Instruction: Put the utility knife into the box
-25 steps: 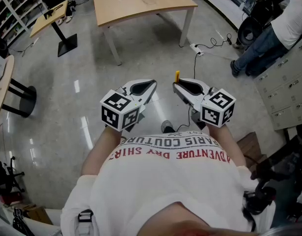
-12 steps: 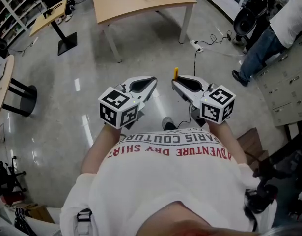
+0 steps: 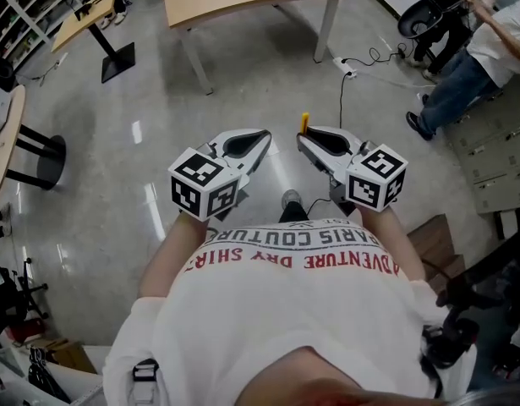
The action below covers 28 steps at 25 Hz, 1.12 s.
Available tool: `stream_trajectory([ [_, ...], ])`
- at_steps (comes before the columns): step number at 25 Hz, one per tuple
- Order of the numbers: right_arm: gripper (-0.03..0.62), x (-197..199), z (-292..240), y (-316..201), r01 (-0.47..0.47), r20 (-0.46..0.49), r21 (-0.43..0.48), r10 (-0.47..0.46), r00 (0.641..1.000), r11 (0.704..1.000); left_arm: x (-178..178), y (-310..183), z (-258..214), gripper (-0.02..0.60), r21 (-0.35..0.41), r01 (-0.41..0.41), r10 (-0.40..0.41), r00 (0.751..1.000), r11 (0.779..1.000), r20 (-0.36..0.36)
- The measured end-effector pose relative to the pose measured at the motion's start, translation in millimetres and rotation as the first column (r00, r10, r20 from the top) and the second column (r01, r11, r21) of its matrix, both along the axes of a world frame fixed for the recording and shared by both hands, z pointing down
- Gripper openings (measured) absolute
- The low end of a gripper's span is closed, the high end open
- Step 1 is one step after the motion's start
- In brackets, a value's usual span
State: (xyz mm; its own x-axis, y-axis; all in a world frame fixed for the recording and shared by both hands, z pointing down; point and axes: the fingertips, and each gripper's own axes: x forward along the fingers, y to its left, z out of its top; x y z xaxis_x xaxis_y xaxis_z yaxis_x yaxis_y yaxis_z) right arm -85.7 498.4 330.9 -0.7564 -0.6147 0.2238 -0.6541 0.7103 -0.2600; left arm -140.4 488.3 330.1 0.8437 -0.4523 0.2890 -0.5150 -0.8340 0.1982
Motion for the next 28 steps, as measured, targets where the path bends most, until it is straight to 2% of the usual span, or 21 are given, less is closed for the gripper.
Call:
stream_trajectory([
  [4,0.058,6,14,-11,-0.006,0.006,-0.027,0.006,1.0,1.0,6,-10,15,0.002,-0.025,-0.003,0.003,1.0,1.0,0.014],
  [8,0.058,29,29,-42,-0.016,0.012,-0.06,0.017,1.0,0.998,24,-43,28,0.002,-0.054,0.005,-0.004,1.0,0.999,0.018],
  [15,0.058,87,46,-149,-0.043,0.016,-0.082,0.045,0.999,0.996,76,-152,48,0.002,-0.089,0.005,-0.002,0.999,0.996,0.038],
  [21,0.058,153,36,-250,-0.041,0.016,-0.063,0.043,0.999,0.997,141,-257,34,0.002,-0.043,0.021,-0.019,0.998,0.999,0.061],
  [24,0.058,169,29,-279,-0.032,0.004,-0.045,0.032,0.999,0.998,154,-284,28,0.002,-0.017,0.039,-0.038,0.997,0.999,0.066],
  [28,0.058,182,29,-318,-0.036,0.016,-0.042,0.036,0.999,0.998,160,-320,33,0.002,-0.035,0.05,-0.048,0.997,0.998,0.061],
])
